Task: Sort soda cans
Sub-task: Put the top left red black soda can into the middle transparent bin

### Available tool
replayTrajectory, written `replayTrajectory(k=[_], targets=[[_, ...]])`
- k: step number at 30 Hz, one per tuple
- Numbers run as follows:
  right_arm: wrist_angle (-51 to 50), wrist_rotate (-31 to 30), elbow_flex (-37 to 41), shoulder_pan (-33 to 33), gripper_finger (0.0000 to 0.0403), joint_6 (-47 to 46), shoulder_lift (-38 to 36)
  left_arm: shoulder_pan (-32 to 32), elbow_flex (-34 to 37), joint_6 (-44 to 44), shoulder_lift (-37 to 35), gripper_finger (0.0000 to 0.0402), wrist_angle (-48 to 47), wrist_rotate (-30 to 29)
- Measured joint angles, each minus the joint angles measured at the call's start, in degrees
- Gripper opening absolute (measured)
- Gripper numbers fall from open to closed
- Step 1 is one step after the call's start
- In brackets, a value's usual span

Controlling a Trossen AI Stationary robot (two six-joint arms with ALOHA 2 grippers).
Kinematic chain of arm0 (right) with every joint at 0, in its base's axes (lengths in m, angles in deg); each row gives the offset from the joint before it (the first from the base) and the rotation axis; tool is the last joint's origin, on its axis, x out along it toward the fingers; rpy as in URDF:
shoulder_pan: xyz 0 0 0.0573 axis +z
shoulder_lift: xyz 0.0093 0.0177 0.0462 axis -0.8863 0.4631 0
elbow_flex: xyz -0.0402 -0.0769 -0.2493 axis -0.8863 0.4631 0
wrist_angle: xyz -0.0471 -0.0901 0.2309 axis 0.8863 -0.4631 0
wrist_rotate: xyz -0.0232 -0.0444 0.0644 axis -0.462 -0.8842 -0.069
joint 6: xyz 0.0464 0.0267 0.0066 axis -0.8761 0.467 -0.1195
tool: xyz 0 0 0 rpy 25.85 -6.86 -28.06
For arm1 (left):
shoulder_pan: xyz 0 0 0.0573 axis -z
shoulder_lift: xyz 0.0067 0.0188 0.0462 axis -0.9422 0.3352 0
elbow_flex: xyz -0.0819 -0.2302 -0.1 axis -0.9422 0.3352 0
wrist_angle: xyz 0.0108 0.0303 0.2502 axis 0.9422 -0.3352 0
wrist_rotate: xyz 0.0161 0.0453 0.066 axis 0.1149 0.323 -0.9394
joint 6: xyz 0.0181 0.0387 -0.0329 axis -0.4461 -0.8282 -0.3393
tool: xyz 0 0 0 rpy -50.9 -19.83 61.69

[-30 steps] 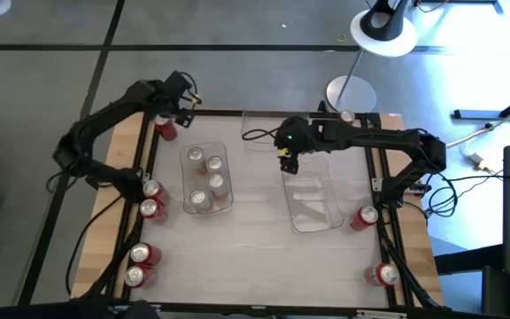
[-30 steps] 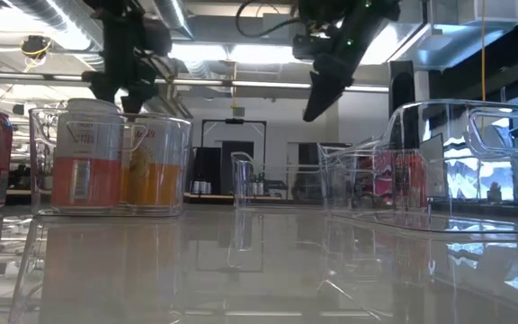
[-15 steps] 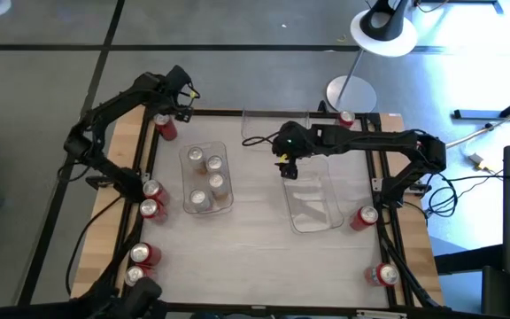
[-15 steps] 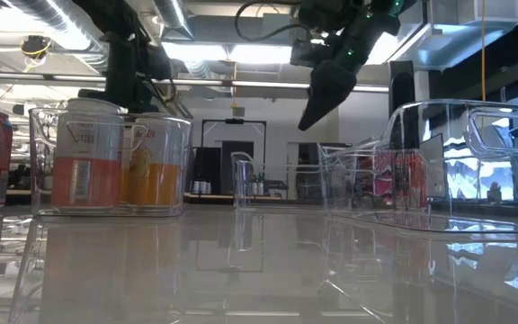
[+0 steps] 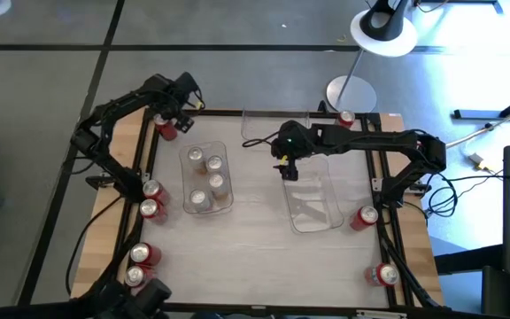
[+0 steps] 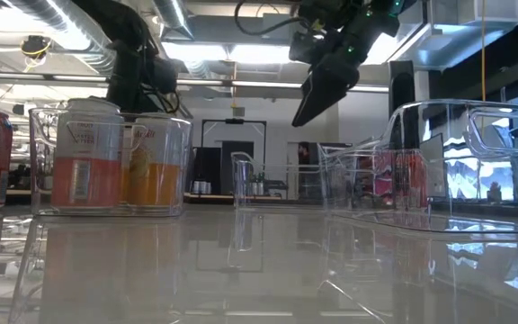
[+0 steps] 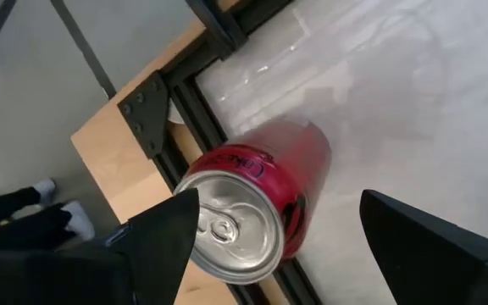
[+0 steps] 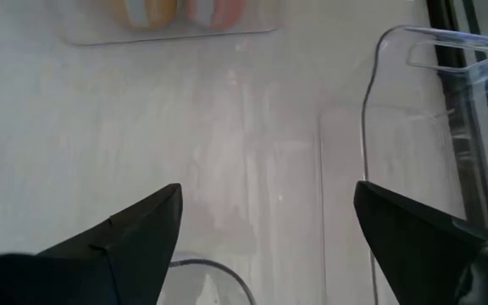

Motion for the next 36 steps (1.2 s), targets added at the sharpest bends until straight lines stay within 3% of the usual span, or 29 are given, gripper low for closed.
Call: replayTrajectory(k=[13,19,25,36], targets=[[2.1,0.5,0.0,0.0,0.0347,-0.7,0.0,0.8,-0.3,-4.5,5.8,0.0315,-2.8,-4.7],[4.1,0.5,0.0,0.0,0.0347,-0.7,0.0,2.0,-0.2,-8.0,4.3,0.0316,-2.4,0.2],[4.7,0.5,0.0,0.0,0.0347,-0.8,0.0,2.7,-0.2,-12.2,1.7,0.0315,4.3,4.8],[4.7,0.5,0.0,0.0,0.0347,-0.8,0.0,0.7,0.1,-8.9,0.3,0.0315,0.4,3.7]])
